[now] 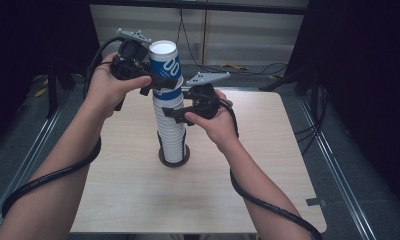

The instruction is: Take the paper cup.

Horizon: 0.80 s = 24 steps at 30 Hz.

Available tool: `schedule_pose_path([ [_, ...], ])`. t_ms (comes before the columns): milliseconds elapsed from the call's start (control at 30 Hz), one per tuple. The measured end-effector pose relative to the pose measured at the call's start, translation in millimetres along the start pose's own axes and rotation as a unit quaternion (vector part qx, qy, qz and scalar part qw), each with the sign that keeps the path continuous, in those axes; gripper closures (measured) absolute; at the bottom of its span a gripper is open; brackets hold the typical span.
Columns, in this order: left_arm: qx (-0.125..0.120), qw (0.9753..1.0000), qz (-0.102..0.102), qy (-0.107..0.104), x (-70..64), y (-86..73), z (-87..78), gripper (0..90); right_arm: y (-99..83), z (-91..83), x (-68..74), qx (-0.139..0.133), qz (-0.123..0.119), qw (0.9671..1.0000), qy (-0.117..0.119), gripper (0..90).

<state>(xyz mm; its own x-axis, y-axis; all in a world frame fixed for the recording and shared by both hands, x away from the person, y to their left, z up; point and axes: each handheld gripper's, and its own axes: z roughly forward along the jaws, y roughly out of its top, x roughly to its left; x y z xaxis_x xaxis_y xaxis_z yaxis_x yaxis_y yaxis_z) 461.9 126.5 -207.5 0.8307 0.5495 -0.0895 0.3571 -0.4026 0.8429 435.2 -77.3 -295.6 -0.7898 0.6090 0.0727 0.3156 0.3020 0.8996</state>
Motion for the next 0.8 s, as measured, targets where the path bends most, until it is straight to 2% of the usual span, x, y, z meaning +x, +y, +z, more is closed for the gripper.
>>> schedule_pose_path([
  [567, -0.010, 0.9999, -0.005, -0.005, -0.3, 9.7, -9.0, 22.9, -0.7, -0.3, 0.3, -0.003, 0.001, 1.0000, 0.000, 16.3],
  [800, -0.019, 0.9998, -0.005, 0.002, -1.4, 14.7, -14.2, 23.1, -1.8, -0.5, -0.3, -0.005, 0.004, 1.0000, 0.002, 16.3],
])
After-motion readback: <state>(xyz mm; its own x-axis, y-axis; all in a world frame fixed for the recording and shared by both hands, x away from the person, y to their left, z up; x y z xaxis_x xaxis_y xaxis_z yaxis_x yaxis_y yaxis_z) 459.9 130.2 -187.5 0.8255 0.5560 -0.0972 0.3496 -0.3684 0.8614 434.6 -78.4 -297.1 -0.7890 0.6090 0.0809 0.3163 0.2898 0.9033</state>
